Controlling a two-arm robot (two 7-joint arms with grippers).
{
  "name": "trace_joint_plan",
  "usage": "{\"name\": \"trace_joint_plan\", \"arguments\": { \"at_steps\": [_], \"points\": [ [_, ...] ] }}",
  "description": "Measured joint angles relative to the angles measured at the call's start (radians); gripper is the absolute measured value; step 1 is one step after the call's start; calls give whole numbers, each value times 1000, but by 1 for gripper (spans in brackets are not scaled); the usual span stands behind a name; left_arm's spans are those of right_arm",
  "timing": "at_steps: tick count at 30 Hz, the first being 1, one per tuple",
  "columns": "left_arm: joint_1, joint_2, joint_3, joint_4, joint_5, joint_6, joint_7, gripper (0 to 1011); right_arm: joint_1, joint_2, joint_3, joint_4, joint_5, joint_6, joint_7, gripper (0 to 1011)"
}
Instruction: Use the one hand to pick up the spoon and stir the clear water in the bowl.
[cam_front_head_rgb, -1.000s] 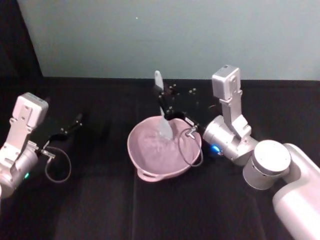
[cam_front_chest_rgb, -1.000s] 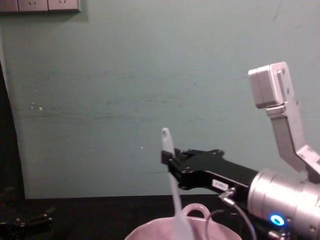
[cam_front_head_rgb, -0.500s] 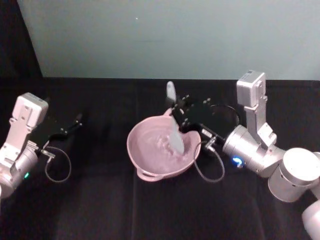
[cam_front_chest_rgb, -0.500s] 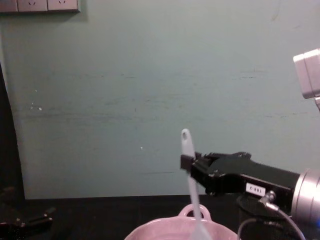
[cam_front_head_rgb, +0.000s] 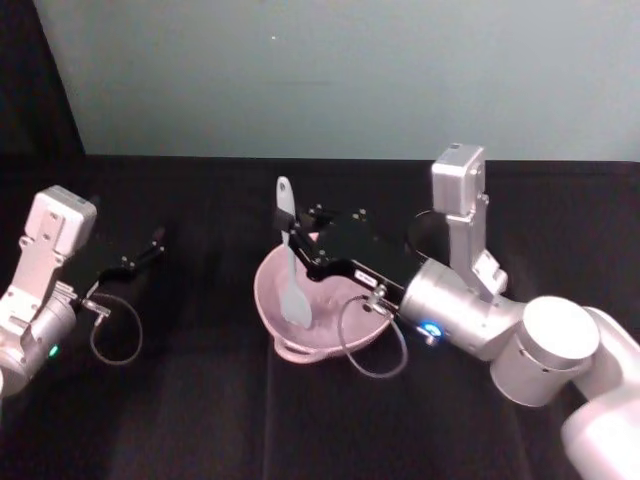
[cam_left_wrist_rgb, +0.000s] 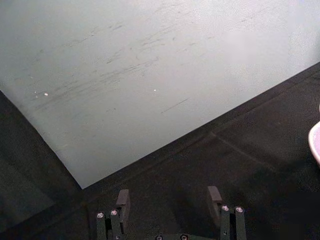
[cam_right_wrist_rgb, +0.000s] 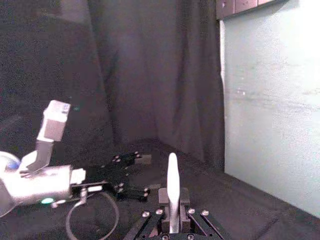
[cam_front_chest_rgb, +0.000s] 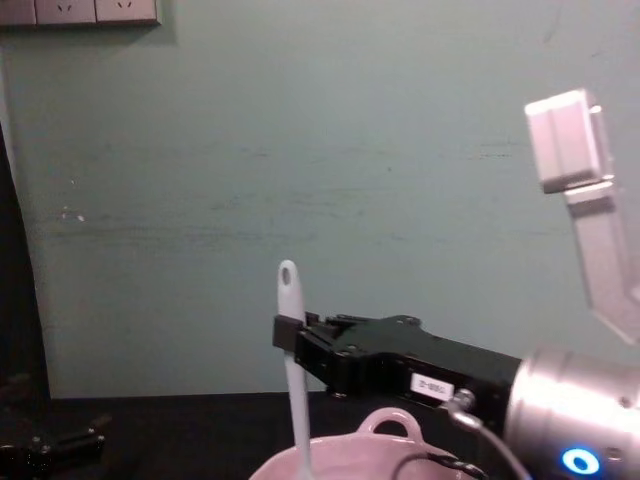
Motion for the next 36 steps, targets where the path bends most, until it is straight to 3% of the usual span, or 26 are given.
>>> {"name": "trace_joint_plan", "arguments": {
  "at_steps": [4,8,11,16,23,30,36],
  "points": [
    [0,0,0,0,0,0,0,1011,33,-31,-10,61,-20,-38,-27,114],
    [0,0,0,0,0,0,0,1011,83,-71,-10,160,-72,-113,-81,114],
    [0,0,0,0,0,0,0,1011,109,-87,3,216,-119,-163,-123,114],
    [0,0,0,0,0,0,0,1011,127,-86,25,248,-166,-199,-165,114],
    [0,0,0,0,0,0,0,1011,90,-34,63,167,-174,-159,-162,114],
    [0,0,0,0,0,0,0,1011,-9,35,90,3,-105,-57,-95,114],
    [0,0,0,0,0,0,0,1011,-69,65,75,-90,-30,14,-44,114]
  ]
}}
